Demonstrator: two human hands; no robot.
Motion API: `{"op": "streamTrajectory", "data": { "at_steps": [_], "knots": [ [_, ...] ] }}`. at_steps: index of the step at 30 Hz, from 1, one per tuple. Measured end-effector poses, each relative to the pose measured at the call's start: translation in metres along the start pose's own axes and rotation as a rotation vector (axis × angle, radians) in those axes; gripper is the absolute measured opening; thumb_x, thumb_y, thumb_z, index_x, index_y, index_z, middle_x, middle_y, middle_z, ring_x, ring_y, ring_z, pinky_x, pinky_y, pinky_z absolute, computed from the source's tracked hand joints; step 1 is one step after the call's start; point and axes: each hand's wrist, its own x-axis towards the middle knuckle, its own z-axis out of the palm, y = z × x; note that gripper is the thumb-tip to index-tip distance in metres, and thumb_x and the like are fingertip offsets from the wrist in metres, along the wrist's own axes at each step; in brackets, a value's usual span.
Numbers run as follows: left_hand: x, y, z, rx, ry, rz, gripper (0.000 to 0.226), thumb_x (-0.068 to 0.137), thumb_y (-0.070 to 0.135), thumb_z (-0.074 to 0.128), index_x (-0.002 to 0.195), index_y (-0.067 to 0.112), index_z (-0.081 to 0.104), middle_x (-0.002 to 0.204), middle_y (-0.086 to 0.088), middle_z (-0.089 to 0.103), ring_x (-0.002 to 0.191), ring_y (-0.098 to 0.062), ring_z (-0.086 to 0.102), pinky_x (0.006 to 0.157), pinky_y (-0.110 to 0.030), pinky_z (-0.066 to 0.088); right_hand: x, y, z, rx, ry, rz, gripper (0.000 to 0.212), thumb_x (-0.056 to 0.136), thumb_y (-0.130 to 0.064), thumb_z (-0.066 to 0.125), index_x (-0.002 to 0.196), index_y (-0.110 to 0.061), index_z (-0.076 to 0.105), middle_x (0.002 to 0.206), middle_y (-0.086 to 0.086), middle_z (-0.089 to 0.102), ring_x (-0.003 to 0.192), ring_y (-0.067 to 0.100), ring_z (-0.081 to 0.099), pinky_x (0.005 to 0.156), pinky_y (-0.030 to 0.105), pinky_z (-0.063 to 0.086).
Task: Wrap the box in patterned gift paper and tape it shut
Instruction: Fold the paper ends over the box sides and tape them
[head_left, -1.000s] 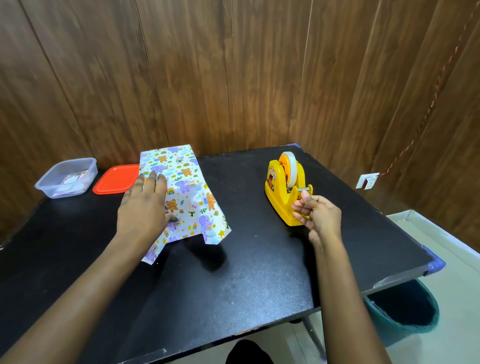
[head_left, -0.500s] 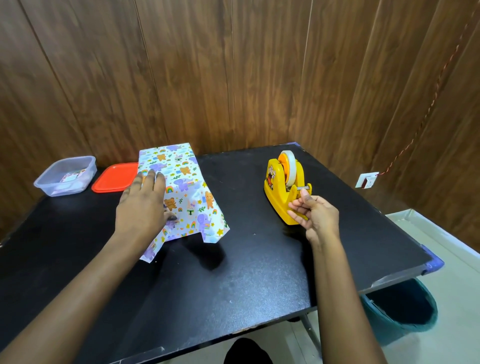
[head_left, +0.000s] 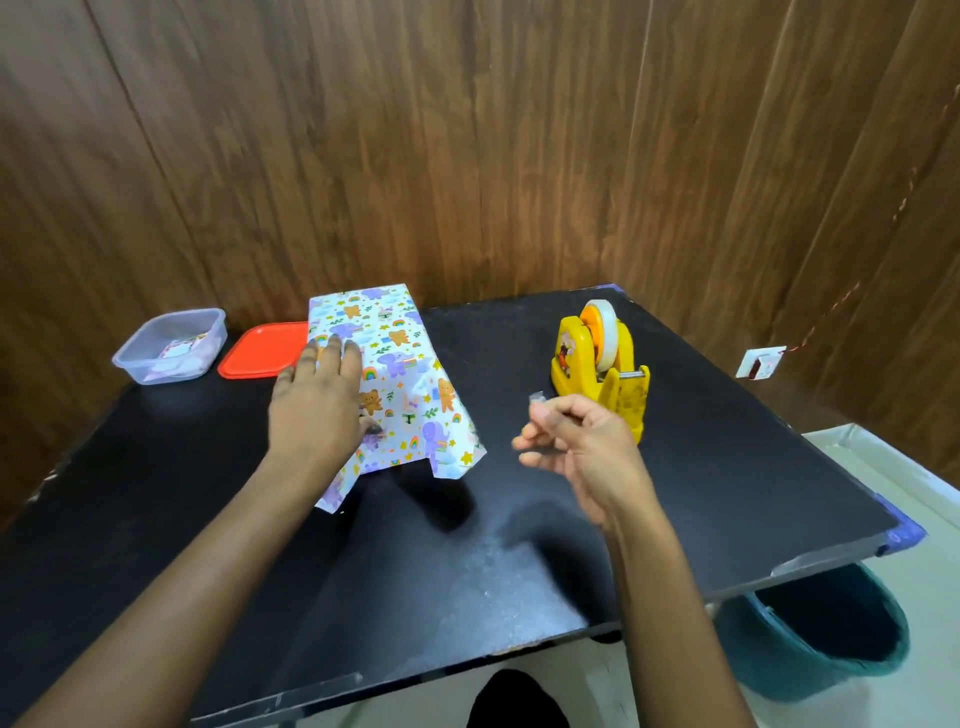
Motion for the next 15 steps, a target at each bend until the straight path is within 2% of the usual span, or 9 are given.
{"op": "streamTrajectory", "data": {
  "at_steps": [3,5,10,15],
  "knots": [
    [-0.001,0.001,-0.001,0.040,-0.002,-0.006,0.089,0.080,0.045,0.067,0.146,0.011,0.018,0.155,-0.008,0.019,0.142,-0.028,0.019,0.110,-0.044,0.025,-0.026,0.023,0.044,-0.115,-0.180,0.004,0.019,0.089,0.007,0.052,0.072,-0.003,0.054,0.056,0.008,0.056,0.045,0.012,0.059,0.044,0.020,0.048],
    [-0.002,0.000,-0.001,0.048,0.004,-0.018,0.087,0.082,0.044,0.065,0.146,0.011,0.017,0.155,-0.007,0.018,0.142,-0.027,0.018,0.110,-0.045,0.024,-0.037,0.049,0.071,-0.187,-0.199,0.038,0.023,0.090,0.005,0.052,0.069,-0.006,0.053,0.056,0.007,0.053,0.043,0.011,0.055,0.044,0.019,0.047],
    [-0.003,-0.003,-0.001,0.063,0.002,-0.010,0.085,0.084,0.042,0.063,0.146,0.011,0.014,0.155,-0.007,0.016,0.143,-0.028,0.015,0.110,-0.048,0.024,-0.037,0.103,0.103,-0.247,-0.052,0.084,0.029,0.091,0.002,0.050,0.066,-0.012,0.048,0.056,0.004,0.049,0.043,0.009,0.049,0.045,0.020,0.042],
    [-0.003,-0.006,0.001,0.080,0.009,-0.008,0.087,0.083,0.043,0.065,0.145,0.011,0.014,0.155,-0.008,0.016,0.143,-0.028,0.015,0.110,-0.048,0.025,-0.015,0.118,0.118,-0.121,0.117,0.078,0.026,0.092,-0.001,0.053,0.068,-0.011,0.051,0.058,0.004,0.049,0.049,0.015,0.047,0.047,0.020,0.045]
  ]
}}
